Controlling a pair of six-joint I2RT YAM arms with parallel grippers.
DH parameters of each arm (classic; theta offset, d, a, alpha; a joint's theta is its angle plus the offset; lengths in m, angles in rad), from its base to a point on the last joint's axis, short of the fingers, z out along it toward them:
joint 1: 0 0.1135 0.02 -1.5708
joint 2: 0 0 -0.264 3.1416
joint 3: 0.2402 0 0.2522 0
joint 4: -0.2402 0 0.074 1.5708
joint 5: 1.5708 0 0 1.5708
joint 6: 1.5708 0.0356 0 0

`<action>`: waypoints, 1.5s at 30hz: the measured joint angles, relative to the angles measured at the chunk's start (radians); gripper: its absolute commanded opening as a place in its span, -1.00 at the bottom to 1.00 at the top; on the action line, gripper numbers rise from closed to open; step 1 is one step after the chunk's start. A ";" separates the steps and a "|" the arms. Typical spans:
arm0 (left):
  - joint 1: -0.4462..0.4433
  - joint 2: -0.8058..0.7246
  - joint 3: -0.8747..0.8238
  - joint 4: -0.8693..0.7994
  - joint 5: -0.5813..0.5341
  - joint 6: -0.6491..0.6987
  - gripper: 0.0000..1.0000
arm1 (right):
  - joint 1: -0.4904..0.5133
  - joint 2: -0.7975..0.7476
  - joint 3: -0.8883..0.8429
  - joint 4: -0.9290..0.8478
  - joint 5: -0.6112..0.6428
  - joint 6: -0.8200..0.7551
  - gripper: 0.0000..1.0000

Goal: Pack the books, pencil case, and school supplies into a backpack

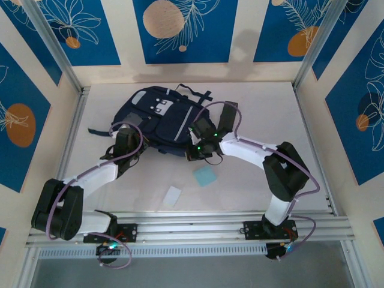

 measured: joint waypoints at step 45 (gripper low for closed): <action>-0.086 0.117 0.039 0.016 0.191 -0.082 -1.00 | 0.012 0.151 0.103 0.082 -0.412 0.122 -1.00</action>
